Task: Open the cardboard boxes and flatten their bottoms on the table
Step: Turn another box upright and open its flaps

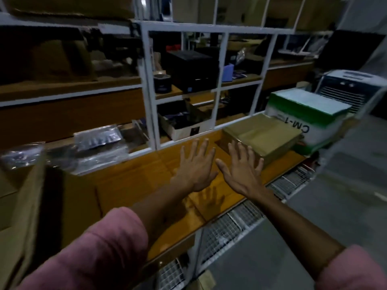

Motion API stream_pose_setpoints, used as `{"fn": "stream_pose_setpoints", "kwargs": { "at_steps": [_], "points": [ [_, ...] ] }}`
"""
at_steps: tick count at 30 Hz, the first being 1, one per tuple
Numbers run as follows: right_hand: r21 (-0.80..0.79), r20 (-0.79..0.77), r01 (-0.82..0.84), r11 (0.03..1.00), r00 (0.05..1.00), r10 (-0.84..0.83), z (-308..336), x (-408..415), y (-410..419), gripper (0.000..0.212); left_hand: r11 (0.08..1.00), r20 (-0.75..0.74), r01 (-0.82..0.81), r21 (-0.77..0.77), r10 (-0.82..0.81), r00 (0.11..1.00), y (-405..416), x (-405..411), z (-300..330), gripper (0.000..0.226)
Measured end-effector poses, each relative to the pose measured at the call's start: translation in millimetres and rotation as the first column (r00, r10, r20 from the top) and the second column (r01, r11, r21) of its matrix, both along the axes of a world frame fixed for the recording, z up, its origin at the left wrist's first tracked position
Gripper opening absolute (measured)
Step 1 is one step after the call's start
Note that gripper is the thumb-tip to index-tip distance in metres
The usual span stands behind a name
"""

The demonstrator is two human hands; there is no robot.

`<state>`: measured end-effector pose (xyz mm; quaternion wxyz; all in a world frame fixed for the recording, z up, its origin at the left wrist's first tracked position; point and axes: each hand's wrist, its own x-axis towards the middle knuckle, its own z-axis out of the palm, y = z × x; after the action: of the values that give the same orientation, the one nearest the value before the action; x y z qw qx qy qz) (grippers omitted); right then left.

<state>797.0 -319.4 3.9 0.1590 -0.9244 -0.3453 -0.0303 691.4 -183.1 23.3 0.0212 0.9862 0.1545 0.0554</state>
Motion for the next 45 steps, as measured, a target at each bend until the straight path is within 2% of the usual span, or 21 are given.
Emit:
{"fn": "stream_pose_setpoints", "kwargs": {
  "at_steps": [4, 8, 12, 20, 22, 25, 26, 29, 33, 36, 38, 40, 42, 45],
  "points": [
    [-0.002, -0.052, 0.057, 0.998, 0.997, -0.057, -14.9, 53.8, -27.5, 0.091, 0.999, -0.050, 0.049, -0.013, -0.050, 0.998, -20.1, 58.2, -21.5, 0.074],
    [0.013, -0.161, 0.101, 0.995, 0.982, -0.097, -37.5, 96.6, -41.2, 0.085, 0.994, -0.108, 0.103, -0.036, -0.107, 0.988, -23.3, 113.2, -43.0, 0.073],
    [-0.046, -0.230, 0.133, 0.990, 0.963, -0.140, -62.7, 142.6, -46.6, 0.082, 0.986, -0.137, 0.151, -0.065, -0.158, 0.978, -18.0, 173.6, -70.4, 0.073],
    [-0.122, -0.268, 0.145, 0.982, 0.948, -0.174, -89.9, 248.8, -24.4, 0.062, 0.954, -0.130, 0.227, -0.193, -0.254, 0.958, 6.9, 293.2, -107.6, 0.072],
    [-0.131, -0.299, 0.171, 0.976, 0.932, -0.204, -100.1, 277.3, -16.7, 0.068, 0.948, -0.121, 0.230, -0.219, -0.261, 0.958, 15.9, 316.6, -115.2, 0.072],
    [-0.142, -0.296, 0.161, 0.977, 0.935, -0.197, -122.3, 309.7, -7.8, 0.096, 0.939, -0.119, 0.259, -0.226, -0.291, 0.949, 30.3, 341.7, -129.9, 0.070],
    [-0.142, -0.309, 0.154, 0.978, 0.932, -0.192, -127.0, 314.2, -5.3, 0.099, 0.935, -0.119, 0.275, -0.223, -0.306, 0.945, 35.1, 347.1, -134.3, 0.068],
    [-0.114, -0.325, 0.135, 0.984, 0.931, -0.165, -124.8, 307.6, 7.2, 0.090, 0.939, -0.118, 0.289, -0.184, -0.313, 0.942, 47.3, 358.8, -148.1, 0.058],
    [-0.045, -0.277, -0.042, 0.998, 0.960, 0.028, -125.1, 271.3, 40.7, 0.050, 0.977, -0.002, 0.191, -0.094, -0.192, 0.981, 54.7, 370.8, -154.6, 0.060],
    [0.065, -0.370, -0.107, 0.992, 0.921, 0.124, -133.4, 252.8, 68.8, 0.048, 0.948, 0.071, 0.216, -0.234, -0.205, 0.976, 68.1, 382.9, -156.6, 0.061],
    [0.079, -0.366, -0.146, 0.986, 0.916, 0.165, -129.3, 255.3, 72.8, 0.037, 0.926, 0.001, 0.204, -0.318, -0.215, 0.977, 81.2, 385.5, -154.2, 0.064],
    [0.100, -0.314, -0.133, 0.986, 0.936, 0.158, -125.1, 268.5, 64.2, 0.033, 0.935, -0.133, 0.173, -0.309, -0.223, 0.966, 86.6, 380.8, -157.6, 0.065],
    [0.089, -0.219, -0.034, 0.995, 0.974, 0.053, -126.9, 290.4, 51.0, 0.032, 0.959, -0.210, 0.152, -0.239, -0.204, 0.956, 81.0, 370.5, -167.1, 0.074],
    [-0.077, -0.112, 0.069, 0.995, 0.991, -0.077, -132.7, 317.4, 31.4, 0.043, 0.983, -0.232, 0.129, -0.127, -0.156, 0.960, 65.6, 352.7, -179.4, 0.089]
  ]
}}
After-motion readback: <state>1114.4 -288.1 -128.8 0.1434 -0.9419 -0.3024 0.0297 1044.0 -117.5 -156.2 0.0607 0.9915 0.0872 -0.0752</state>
